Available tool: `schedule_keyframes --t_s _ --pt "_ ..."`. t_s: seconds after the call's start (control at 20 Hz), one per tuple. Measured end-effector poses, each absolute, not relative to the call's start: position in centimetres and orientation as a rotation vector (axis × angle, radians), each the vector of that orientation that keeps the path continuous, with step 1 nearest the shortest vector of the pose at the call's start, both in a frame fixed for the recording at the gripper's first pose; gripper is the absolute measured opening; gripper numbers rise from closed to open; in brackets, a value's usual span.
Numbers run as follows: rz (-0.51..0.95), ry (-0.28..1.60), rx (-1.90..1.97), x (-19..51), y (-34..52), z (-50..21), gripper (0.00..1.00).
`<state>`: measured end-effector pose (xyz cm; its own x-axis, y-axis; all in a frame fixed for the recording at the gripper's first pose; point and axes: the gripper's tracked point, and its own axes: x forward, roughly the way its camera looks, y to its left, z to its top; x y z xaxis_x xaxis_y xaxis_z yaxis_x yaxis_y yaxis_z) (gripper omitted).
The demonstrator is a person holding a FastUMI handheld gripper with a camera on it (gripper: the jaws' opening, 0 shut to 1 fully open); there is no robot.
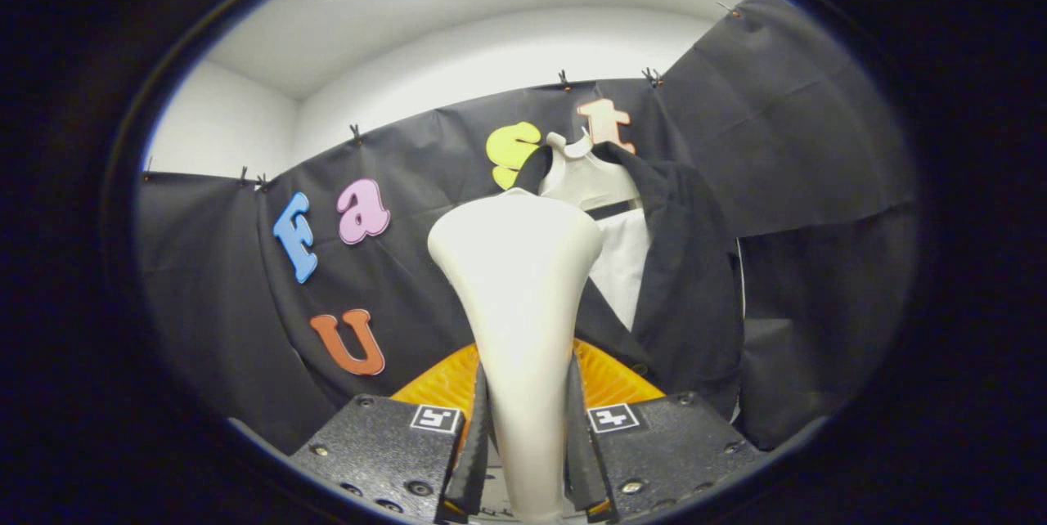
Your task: Iron the clothes twice with a garment steamer, once on the left side and once on the right side.
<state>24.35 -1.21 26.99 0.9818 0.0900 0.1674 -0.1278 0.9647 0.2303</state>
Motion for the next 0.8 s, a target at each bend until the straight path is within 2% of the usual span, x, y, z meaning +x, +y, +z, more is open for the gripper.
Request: schedule_keyframes --t_s 0.4,0.8 --pt "0.065 -0.102 0.168 32.6 -0.9 27.1 0.43" --pt "0.014 -0.027 0.122 35.5 -2.3 23.1 0.43"
